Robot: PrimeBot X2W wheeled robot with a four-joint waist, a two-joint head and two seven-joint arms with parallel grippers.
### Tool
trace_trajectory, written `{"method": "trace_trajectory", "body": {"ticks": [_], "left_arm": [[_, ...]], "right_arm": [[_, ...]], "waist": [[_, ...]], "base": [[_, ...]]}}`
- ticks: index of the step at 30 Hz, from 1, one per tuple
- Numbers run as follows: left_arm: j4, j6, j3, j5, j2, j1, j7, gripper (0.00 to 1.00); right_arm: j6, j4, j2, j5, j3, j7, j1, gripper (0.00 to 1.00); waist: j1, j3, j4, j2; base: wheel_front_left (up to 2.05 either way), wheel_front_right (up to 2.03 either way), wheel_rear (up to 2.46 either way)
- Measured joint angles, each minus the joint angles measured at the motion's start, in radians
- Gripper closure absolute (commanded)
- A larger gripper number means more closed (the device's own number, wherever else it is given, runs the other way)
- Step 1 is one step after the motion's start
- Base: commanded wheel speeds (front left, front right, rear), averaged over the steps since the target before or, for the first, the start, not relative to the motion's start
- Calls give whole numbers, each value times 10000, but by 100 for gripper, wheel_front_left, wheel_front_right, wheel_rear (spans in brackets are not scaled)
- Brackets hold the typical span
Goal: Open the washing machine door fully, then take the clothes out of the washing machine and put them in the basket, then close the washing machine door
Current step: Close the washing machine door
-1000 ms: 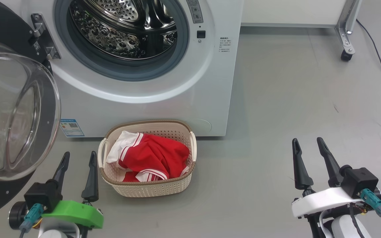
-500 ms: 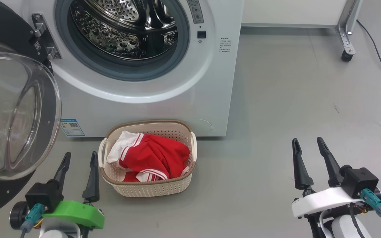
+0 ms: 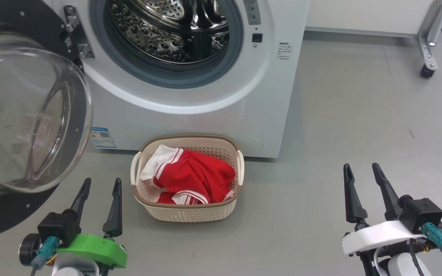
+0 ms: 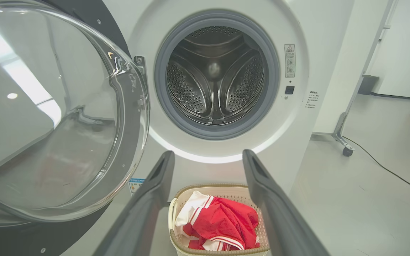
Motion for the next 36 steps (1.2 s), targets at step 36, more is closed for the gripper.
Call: {"method": "trace_trajectory", "body": {"ticks": [36], "left_arm": [[88, 278, 221, 98, 6, 2, 0, 0]], "right_arm": [[0, -44, 17, 121, 499, 0, 51, 0]], "waist": [[0, -210, 3855, 0]], "base": [[0, 0, 0]]}}
